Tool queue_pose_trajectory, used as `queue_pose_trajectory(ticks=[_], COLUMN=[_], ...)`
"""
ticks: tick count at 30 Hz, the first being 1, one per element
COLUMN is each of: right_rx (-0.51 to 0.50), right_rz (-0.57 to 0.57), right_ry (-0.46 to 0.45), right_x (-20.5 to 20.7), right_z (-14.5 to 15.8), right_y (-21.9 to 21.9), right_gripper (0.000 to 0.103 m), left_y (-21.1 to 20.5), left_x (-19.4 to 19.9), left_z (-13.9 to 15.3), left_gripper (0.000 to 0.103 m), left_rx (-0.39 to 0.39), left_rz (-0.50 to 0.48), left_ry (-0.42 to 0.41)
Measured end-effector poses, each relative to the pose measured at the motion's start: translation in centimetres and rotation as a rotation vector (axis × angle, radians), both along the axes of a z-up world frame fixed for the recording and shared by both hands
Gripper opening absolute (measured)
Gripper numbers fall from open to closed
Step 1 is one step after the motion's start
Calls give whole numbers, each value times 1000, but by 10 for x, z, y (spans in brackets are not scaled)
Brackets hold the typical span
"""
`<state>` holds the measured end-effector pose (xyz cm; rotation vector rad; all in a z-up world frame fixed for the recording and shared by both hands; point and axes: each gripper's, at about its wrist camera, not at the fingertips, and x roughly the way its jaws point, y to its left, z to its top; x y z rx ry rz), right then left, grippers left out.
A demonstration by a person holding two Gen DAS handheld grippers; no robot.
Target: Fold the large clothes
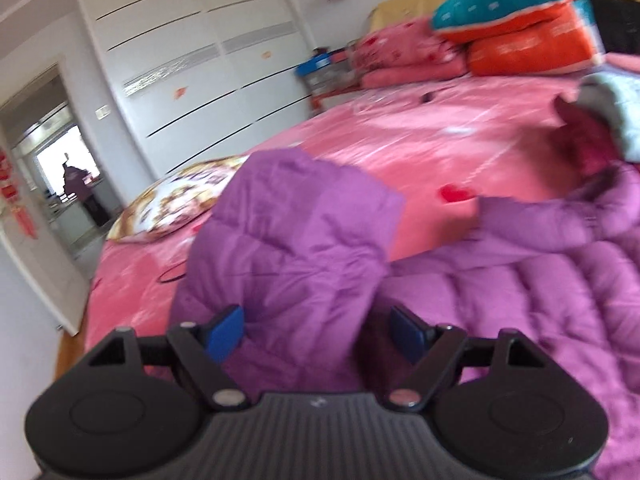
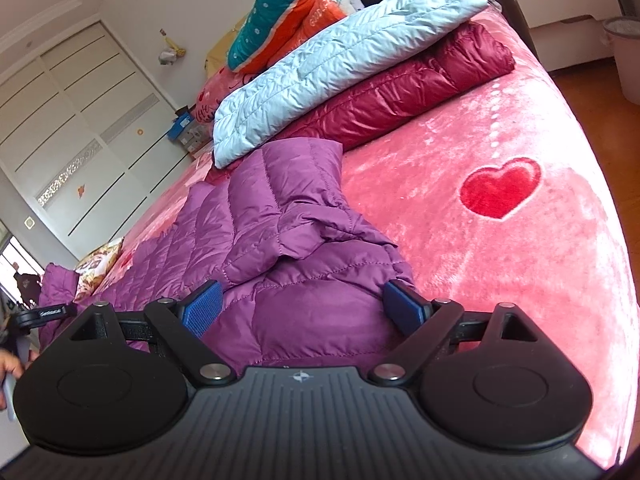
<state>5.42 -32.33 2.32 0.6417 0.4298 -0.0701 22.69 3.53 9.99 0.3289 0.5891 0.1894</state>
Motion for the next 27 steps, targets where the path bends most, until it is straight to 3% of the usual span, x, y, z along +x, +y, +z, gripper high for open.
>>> queue_pose_trajectory(ticks=[1,2,3,4,6,11,19,27], right_rx=[-2,-2,-1,2,9,32,86,124], right_rz=[4,7,10,13,15,17,23,18], right_ry=[2,2,2,2,2,3,-4,-11], right_x=[1,1,2,2,2,3,-3,-7], right_z=[0,0,0,0,0,-2,-3,-3], right_y=[0,0,-1,-2,-5,-6,-12,-13], right_gripper=[103,103,103,103,103,103,103,103], left_y=[4,9,15,22,35,36,11,-72], left_x=[7,10,14,16,17,-1,-11,-42], left_z=[-2,-1,0,2,9,40,111,167], left_gripper=[75,63,53,51,34,11,8,7], left_rx=[-5,-23,-58,-102,-175,-224,-252,-325], left_rz=[20,43,65,83,105,83,-58,-331], left_ry=[6,10,11,10,-9,-128,-302,-378])
